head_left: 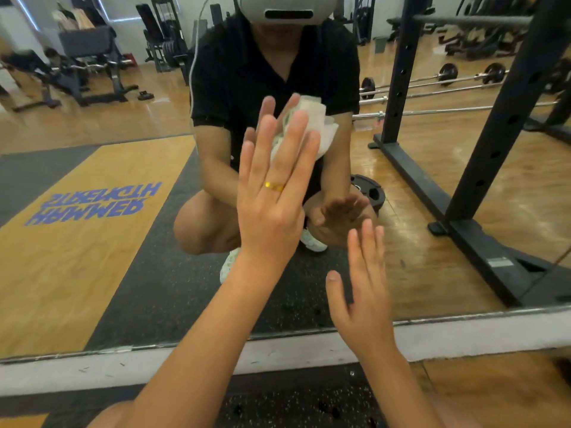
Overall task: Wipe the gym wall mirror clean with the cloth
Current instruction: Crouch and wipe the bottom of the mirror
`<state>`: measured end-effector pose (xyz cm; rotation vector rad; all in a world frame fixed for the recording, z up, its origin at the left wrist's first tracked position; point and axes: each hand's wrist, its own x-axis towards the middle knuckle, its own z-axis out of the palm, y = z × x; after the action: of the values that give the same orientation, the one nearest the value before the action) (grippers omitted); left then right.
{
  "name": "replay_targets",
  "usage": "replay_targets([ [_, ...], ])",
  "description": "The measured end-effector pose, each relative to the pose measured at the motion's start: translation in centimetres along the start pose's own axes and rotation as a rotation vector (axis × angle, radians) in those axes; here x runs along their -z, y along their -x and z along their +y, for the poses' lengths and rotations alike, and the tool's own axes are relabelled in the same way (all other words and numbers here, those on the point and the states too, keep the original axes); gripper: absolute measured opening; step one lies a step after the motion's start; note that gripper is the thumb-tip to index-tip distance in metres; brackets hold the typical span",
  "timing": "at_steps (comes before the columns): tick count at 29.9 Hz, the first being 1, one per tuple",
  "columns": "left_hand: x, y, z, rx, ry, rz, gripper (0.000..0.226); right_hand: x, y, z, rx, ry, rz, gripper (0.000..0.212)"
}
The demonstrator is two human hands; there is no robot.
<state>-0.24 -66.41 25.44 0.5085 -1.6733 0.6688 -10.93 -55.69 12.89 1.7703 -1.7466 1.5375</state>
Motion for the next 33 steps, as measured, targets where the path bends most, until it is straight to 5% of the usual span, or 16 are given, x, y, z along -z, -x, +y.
replay_targets([
  [9, 2.0, 3.9, -3.1, -0.144, 0.069, -0.143, 0.06, -2.0, -2.7, 0.0, 0.137, 0.071, 0.141, 0.062],
  [17, 2.1, 3.4, -3.2, 0.074, 0.109, -0.028, 0.039, -5.4, -5.5, 2.9, 0.236, 0.214, 0.333, 0.067],
  [23, 1.3, 0.1, -1.6, -0.134, 0.175, -0.109, 0.037, -5.9, -5.7, 3.4, 0.273, 0.228, 0.417, 0.064],
  [28, 5.9, 4.2, -6.4, 0.098, 0.029, -0.039, 0.039, -6.1, -5.7, 3.5, 0.268, 0.22, 0.429, 0.064],
  [33, 4.5, 2.3, -6.7, 0.035, 0.073, -0.011, 0.032, -6.2, -5.8, 3.5, 0.262, 0.211, 0.428, 0.063],
])
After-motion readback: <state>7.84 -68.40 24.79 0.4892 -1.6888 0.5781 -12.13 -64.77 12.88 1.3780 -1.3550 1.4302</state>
